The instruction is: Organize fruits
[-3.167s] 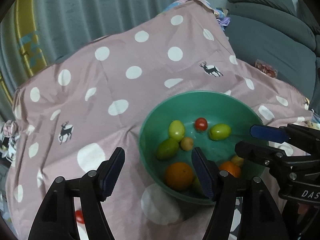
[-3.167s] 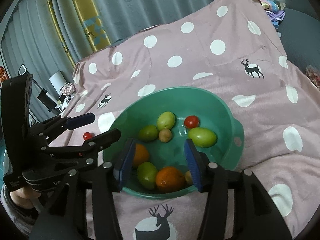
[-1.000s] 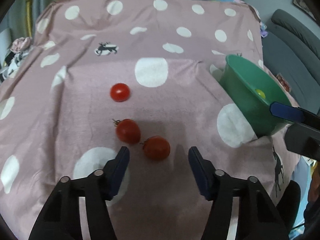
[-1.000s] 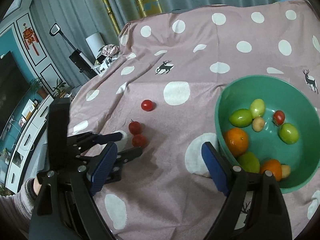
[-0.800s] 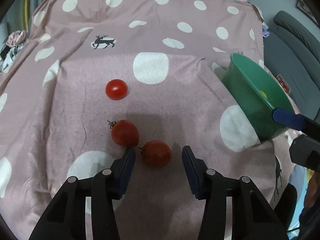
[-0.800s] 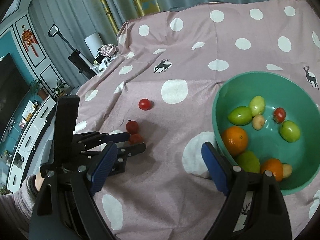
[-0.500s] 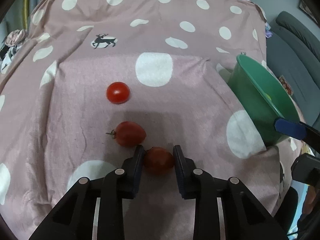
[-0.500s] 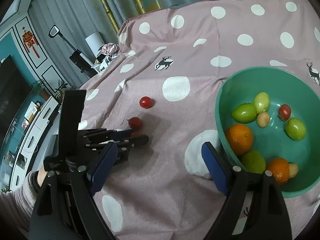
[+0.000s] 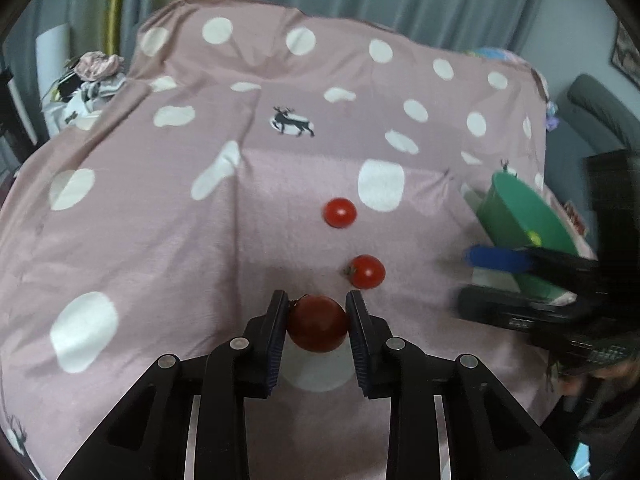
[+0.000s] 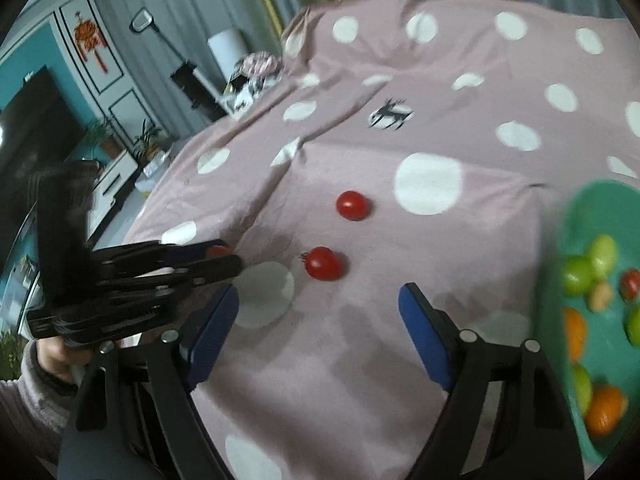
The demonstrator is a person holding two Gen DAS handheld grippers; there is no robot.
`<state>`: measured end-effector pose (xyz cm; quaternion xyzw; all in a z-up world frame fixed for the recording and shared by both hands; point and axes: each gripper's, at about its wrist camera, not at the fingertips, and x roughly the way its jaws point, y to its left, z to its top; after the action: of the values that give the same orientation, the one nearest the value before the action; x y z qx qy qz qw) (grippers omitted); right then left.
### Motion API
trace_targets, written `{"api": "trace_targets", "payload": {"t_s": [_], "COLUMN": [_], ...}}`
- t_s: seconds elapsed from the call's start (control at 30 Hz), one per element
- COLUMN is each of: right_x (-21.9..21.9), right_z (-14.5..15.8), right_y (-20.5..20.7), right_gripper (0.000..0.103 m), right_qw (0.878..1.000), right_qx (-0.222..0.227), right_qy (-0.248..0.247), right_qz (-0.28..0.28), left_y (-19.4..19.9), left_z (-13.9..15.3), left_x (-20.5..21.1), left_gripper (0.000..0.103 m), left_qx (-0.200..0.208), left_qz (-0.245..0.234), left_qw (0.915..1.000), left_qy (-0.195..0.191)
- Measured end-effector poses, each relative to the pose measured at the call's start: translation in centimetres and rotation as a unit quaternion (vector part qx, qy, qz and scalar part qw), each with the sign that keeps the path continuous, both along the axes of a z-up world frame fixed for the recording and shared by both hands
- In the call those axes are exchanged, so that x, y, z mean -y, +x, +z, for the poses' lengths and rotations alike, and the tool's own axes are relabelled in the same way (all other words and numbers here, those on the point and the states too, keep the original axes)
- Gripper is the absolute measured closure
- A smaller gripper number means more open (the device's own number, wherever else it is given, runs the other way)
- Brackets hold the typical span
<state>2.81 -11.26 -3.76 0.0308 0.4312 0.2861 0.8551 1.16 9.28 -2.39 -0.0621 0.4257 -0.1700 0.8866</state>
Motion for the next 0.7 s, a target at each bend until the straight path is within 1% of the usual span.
{"api": "trace_targets", "payload": {"t_s": [0.03,0.1,0.2,0.27,0.33,0.37,0.4,0.43,0.47,0.57,0.63,0.7], "right_x": [-0.5,-1.7,-3.6,-4.5,-5.2,-5.5,-5.8,-6.0,-6.0,-5.6,-4.7,-4.0], "right_z": [-0.5,-1.6,-2.6,-3.1,-3.6,-3.8,-4.1,-4.1,-4.0,-3.9,-3.5,-2.8], "right_y": [0.8,2.4,4.2,4.9,5.5,5.6,5.7,5.7,5.6,5.4,4.9,4.1], "right_gripper": [0.027,0.033,0.039,0.042,0.053,0.063,0.067,0.067,0.074,0.074,0.074,0.074], "right_qw": [1.0,0.999,0.998,0.997,0.996,0.995,0.994,0.994,0.994,0.995,0.996,0.998], "right_qx": [-0.013,-0.035,-0.044,-0.048,-0.056,-0.058,-0.059,-0.053,-0.051,-0.044,-0.043,-0.032], "right_qy": [-0.003,-0.012,-0.037,-0.045,-0.053,-0.059,-0.071,-0.078,-0.08,-0.078,-0.061,-0.05], "right_qz": [0.004,0.014,0.029,0.037,0.045,0.048,0.051,0.053,0.054,0.049,0.043,0.037], "left_y": [0.0,-0.2,-0.1,0.1,0.2,0.2,0.2,0.2,0.1,0.1,-0.1,-0.1], "left_z": [0.1,0.3,0.2,-0.1,-0.3,-0.3,-0.4,-0.4,-0.4,-0.4,-0.3,-0.1], "left_x": [-0.1,-0.6,-1.1,-1.5,-1.8,-2.0,-2.1,-2.1,-2.0,-1.9,-1.4,-0.8], "left_gripper": [0.073,0.073,0.073,0.073,0.073,0.073,0.073,0.073,0.073,0.073,0.073,0.073], "left_qx": [0.002,0.007,0.008,0.006,0.003,0.003,0.002,0.002,0.002,0.002,0.004,0.005], "left_qz": [0.0,0.003,0.008,0.01,0.012,0.013,0.013,0.013,0.013,0.009,0.001,-0.005], "left_qw": [1.0,0.9999,0.9998,0.9998,0.9997,0.9997,0.9996,0.9996,0.9996,0.9997,0.9997,0.9998], "left_qy": [-0.002,-0.007,-0.014,-0.018,-0.02,-0.021,-0.023,-0.024,-0.024,-0.024,-0.023,-0.021]}}
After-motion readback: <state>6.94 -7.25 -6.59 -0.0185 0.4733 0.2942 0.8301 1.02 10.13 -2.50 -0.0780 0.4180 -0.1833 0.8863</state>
